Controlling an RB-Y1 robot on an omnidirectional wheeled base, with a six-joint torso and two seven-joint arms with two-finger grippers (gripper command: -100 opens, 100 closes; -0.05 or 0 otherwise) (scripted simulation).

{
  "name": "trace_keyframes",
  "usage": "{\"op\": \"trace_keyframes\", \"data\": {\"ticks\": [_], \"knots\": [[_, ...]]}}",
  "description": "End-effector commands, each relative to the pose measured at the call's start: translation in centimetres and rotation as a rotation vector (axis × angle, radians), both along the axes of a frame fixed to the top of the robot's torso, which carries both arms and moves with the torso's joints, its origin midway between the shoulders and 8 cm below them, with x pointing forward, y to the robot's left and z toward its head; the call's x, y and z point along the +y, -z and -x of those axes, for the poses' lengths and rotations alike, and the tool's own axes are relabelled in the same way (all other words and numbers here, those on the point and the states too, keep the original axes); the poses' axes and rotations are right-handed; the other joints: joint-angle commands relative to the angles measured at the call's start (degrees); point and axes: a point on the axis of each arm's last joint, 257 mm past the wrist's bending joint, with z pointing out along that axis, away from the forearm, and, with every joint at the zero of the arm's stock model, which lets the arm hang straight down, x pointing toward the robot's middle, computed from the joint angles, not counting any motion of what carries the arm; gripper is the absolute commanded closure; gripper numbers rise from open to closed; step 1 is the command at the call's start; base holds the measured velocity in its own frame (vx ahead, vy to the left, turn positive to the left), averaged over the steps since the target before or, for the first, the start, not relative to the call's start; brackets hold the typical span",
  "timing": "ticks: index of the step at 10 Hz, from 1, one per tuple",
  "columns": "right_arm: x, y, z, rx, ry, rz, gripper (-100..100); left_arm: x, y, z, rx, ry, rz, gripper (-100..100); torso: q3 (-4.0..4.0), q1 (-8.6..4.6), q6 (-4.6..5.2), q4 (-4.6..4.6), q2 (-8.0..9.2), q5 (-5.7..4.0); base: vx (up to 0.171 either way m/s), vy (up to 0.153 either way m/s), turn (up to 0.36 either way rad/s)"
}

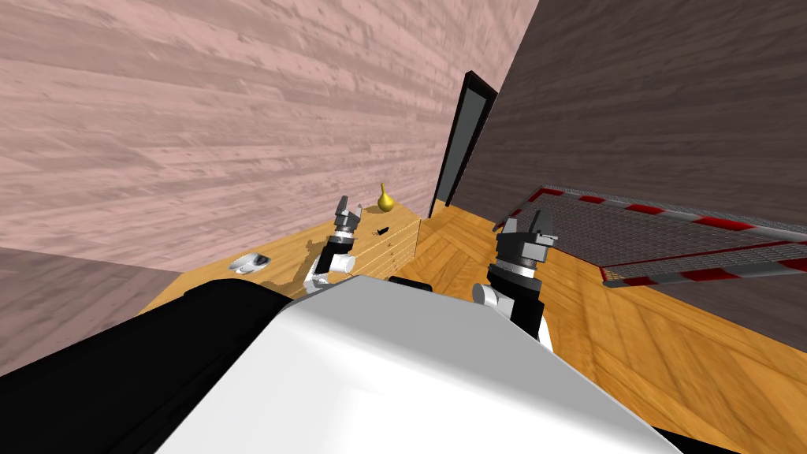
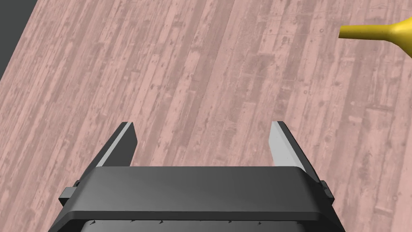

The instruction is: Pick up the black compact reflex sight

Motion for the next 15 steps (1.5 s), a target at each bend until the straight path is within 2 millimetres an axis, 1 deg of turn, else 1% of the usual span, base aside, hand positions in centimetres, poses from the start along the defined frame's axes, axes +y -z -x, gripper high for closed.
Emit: {"op": "trace_keyframes", "data": {"ticks": [1, 2, 3, 4, 5, 6, 7, 8, 9, 10, 12, 13, 15], "knots": [[0.0, 0.0, 0.0, 0.0, 0.0, 0.0, 0, 0.5, 0.2, -0.6, 0.035, 0.003, -0.009, -100, 0.0, 0.0, 0.0, 0.0, 0.0, 0.0, 0.01, -0.053, -0.042], [0.0, 0.0, 0.0, 0.0, 0.0, 0.0, 0, 0.6, 0.8, -0.9, 0.063, -0.002, -0.006, -100, -0.01, -0.05, 0.01, 0.0, -0.02, -0.01, 0.013, -0.045, -0.016], [0.0, 0.0, 0.0, 0.0, 0.0, 0.0, 0, 1.0, 0.7, -1.1, 0.083, 0.002, -0.013, -100, -0.02, -0.03, 0.0, -0.01, -0.03, -0.01, 0.023, -0.061, -0.029], [0.0, 0.0, 0.0, 0.0, 0.0, 0.0, 0, 1.2, 1.4, -1.4, 0.113, -0.003, -0.009, -100, -0.04, -0.08, 0.01, -0.01, -0.07, -0.02, 0.017, -0.053, -0.018], [0.0, 0.0, 0.0, 0.0, 0.0, 0.0, 0, 1.6, 1.3, -1.7, 0.132, 0.001, -0.015, -100, -0.03, -0.06, 0.0, -0.02, -0.06, -0.01, 0.02, -0.057, -0.042], [0.0, 0.0, 0.0, 0.0, 0.0, 0.0, 0, 1.8, 1.9, -1.9, 0.159, -0.004, -0.012, -100, -0.03, -0.07, 0.0, -0.01, -0.06, -0.02, 0.018, -0.043, -0.017], [0.0, 0.0, 0.0, 0.0, 0.0, 0.0, 0, 1.8, 2.2, -2.0, 0.17, -0.005, -0.01, -100, -0.03, -0.03, 0.0, -0.01, -0.05, -0.01, 0.004, -0.014, 0.002], [0.0, 0.0, 0.0, 0.0, 0.0, 0.0, 0, 2.3, 2.4, -2.4, 0.2, -0.003, -0.012, -100, -0.01, 0.06, 0.0, -0.01, -0.02, 0.01, 0.005, -0.036, -0.04], [0.0, 0.0, 0.0, 0.0, 0.0, 0.0, 0, 2.5, 3.1, -2.6, 0.228, -0.009, -0.009, -100, -0.01, 0.02, 0.0, 0.0, -0.01, 0.01, 0.014, -0.04, -0.02], [0.0, 0.0, 0.0, 0.0, 0.0, 0.0, 0, 2.9, 3.0, -2.8, 0.246, -0.004, -0.01, -100, -0.02, 0.0, 0.0, -0.01, -0.03, 0.0, 0.032, -0.057, -0.04], [0.0, 0.0, 0.0, 0.0, 0.0, 0.0, 0, 3.2, 4.1, -3.1, 0.29, -0.013, -0.005, -100, -0.05, -0.05, 0.0, -0.02, -0.08, -0.01, 0.017, -0.036, -0.003], [0.0, 0.0, 0.0, 0.0, 0.0, 0.0, 0, 3.7, 4.1, -3.3, 0.313, -0.01, -0.003, -100, -0.02, 0.03, 0.0, -0.01, -0.03, 0.01, 0.01, -0.048, -0.039], [0.0, 0.0, 0.0, 0.0, 0.0, 0.0, 0, 4.0, 5.1, -3.5, 0.355, -0.018, 0.002, -100, -0.02, -0.04, 0.0, -0.01, -0.03, -0.01, 0.012, -0.034, -0.006]]}}
